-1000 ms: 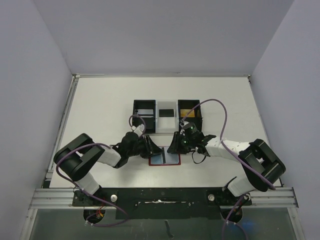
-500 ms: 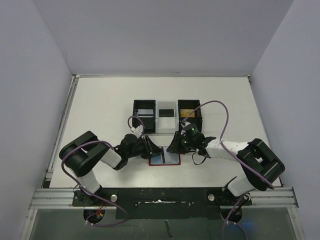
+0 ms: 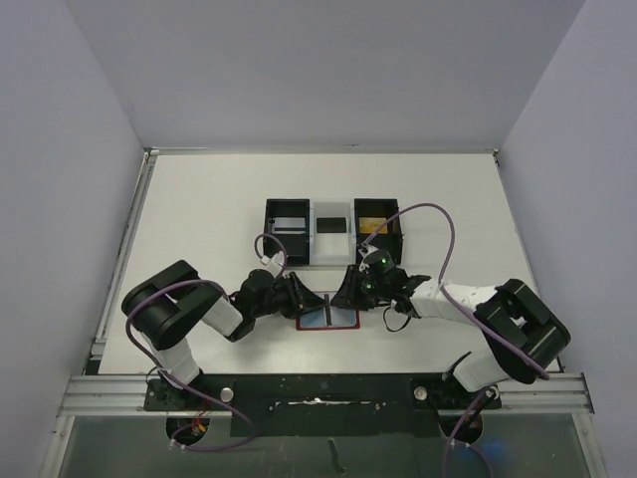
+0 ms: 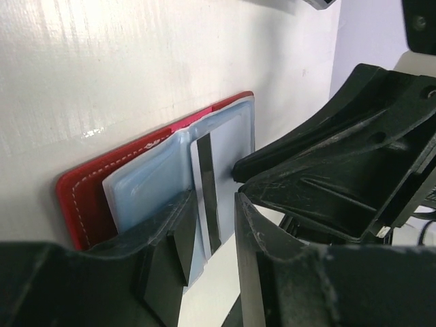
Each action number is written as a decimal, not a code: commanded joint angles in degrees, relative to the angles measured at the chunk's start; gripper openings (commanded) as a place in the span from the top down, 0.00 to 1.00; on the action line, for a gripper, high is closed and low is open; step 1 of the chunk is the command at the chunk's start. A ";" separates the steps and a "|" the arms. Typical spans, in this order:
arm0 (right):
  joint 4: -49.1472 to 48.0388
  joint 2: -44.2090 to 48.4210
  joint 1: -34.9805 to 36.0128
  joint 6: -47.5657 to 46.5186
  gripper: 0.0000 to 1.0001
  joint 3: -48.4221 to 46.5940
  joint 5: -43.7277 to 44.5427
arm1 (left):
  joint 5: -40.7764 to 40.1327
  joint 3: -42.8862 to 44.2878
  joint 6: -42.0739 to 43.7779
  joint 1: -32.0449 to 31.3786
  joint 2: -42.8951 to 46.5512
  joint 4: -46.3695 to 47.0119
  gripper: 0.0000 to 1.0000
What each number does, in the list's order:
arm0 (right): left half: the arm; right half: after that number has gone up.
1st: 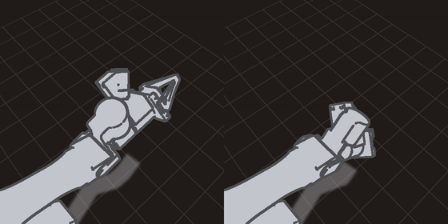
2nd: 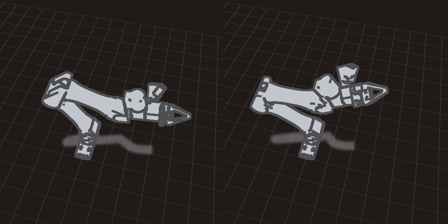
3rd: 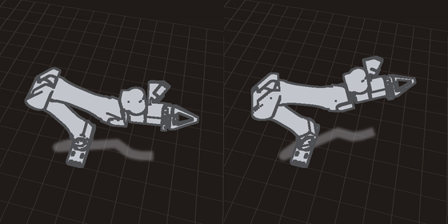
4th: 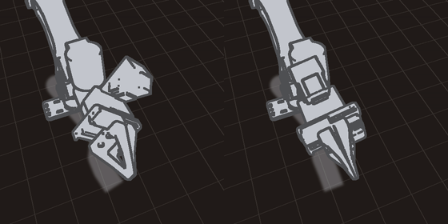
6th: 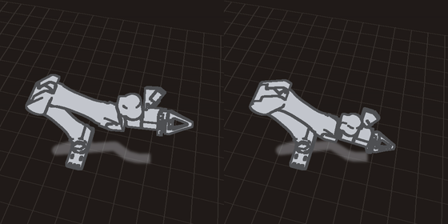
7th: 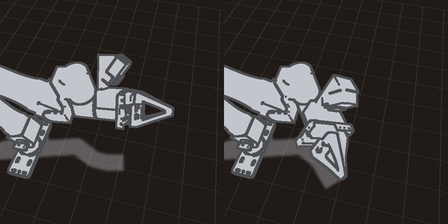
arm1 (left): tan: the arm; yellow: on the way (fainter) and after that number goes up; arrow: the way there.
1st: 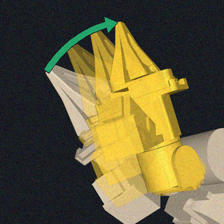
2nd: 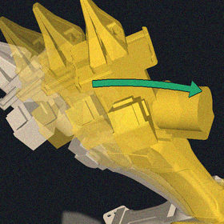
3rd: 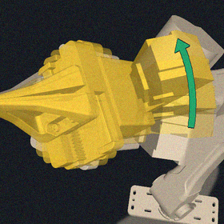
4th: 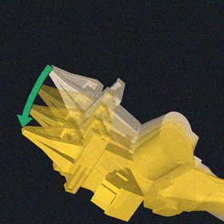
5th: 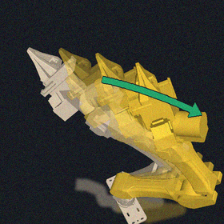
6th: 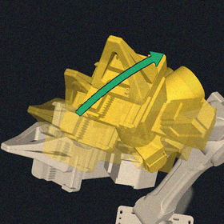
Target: Take the credit cards out of the card holder
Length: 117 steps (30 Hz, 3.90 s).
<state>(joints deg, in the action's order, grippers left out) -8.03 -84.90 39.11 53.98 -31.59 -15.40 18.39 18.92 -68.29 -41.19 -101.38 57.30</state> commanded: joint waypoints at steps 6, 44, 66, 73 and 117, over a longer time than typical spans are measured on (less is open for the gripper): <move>16.87 5.58 0.35 -7.41 0.72 -7.01 7.15 | -3.89 2.70 7.58 -0.65 7.33 -17.43 0.66; 4.41 -2.48 1.03 0.06 0.76 2.01 0.06 | 2.45 -1.56 -0.20 -1.26 -1.13 2.79 0.81; 10.26 -1.23 0.46 -2.25 0.76 -0.94 4.86 | -2.75 0.35 7.74 -0.33 12.62 -20.25 0.94; 11.08 1.93 0.53 -5.95 0.73 -4.52 4.72 | -1.21 0.34 9.17 0.81 17.00 -21.53 1.00; -10.62 11.18 -1.70 -7.21 0.27 -2.94 0.89 | 4.80 -0.89 20.29 15.28 51.84 -38.06 1.00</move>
<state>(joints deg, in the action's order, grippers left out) -6.48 -76.97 40.07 46.46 -39.00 -12.19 8.69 17.93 -48.51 -31.42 -49.65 7.35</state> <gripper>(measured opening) 0.715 0.014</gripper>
